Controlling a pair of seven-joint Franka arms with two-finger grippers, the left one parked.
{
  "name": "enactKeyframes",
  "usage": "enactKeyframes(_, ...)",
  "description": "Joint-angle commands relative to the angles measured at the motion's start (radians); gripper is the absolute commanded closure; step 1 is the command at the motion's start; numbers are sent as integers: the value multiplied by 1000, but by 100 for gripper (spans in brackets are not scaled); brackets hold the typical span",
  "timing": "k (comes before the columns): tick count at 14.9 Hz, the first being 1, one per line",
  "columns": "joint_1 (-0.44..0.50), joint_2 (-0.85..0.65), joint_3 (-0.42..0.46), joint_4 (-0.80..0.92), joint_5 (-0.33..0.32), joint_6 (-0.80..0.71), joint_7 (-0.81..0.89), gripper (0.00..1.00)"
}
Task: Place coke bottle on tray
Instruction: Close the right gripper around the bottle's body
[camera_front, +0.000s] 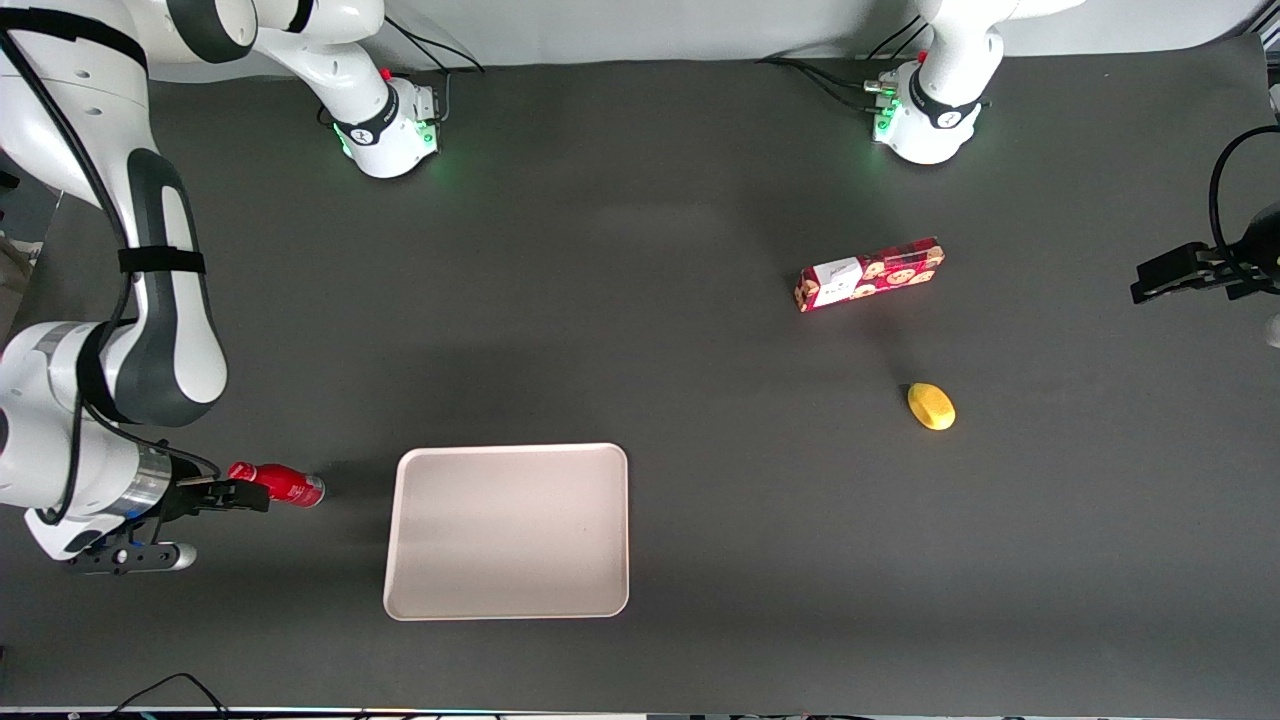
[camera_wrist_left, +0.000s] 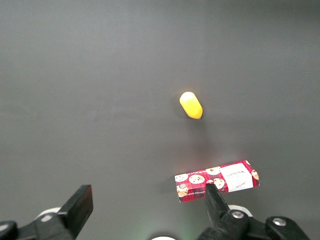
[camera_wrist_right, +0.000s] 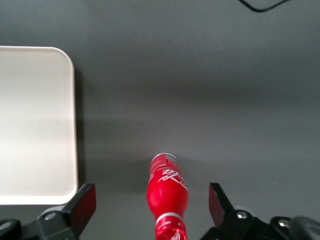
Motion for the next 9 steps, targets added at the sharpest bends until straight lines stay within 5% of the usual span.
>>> enactKeyframes(1,-6,-90,-3,-194,8,126,-30,0)
enactKeyframes(9,-19,-96,-3,-257,7,163,-73,0)
